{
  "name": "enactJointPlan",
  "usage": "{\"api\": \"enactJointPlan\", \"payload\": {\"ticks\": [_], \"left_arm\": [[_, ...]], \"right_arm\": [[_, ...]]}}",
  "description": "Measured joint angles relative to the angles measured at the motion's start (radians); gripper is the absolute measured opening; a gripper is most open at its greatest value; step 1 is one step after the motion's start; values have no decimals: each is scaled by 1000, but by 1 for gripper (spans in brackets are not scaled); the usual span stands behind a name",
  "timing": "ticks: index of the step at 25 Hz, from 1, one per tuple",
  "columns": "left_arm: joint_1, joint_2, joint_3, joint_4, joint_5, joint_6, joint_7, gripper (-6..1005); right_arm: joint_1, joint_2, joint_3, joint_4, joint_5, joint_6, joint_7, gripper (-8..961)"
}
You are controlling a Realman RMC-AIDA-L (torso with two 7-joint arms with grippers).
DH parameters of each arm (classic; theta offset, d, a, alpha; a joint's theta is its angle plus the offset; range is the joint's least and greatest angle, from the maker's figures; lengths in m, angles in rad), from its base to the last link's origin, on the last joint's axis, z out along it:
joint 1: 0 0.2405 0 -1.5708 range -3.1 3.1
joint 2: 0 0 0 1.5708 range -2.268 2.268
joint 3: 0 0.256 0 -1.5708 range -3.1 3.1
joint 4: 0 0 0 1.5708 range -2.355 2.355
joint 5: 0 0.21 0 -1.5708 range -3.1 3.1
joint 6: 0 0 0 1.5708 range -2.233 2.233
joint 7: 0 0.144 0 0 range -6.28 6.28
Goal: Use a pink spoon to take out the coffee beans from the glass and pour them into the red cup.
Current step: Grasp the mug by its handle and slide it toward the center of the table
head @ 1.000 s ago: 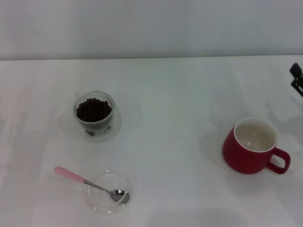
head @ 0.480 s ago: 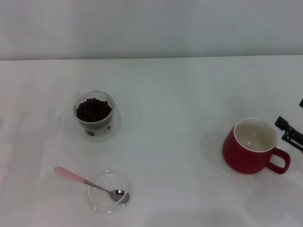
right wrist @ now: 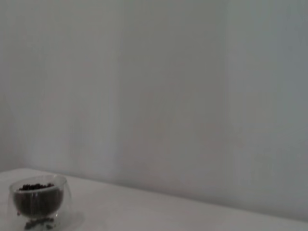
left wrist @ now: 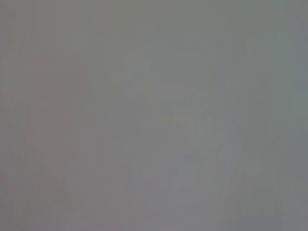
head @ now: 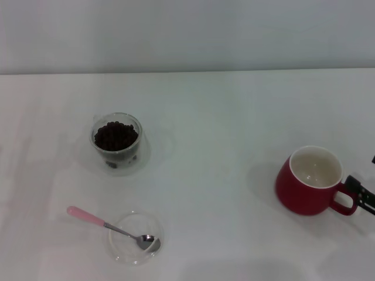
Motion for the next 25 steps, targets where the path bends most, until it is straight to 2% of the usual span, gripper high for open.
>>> {"api": "enactJointPlan", "payload": {"ticks": [10,14,20,25], "left_arm": [[-2,0,0,15,-1,1,0,761],[-7,-1,0,15,-1,1,0,761],[-6,-2,0,12,0,0,0,761],[0,-2,0,12,0,0,0,762]], "right_arm": [[-22,14,-22,36,-10,-5,-5,840],[-12,25,-62,38,-11,28,-6,838],[0,48,-65,30,-3,98,-23,835],[8,55,-63,30,21,130,-34,832]]}}
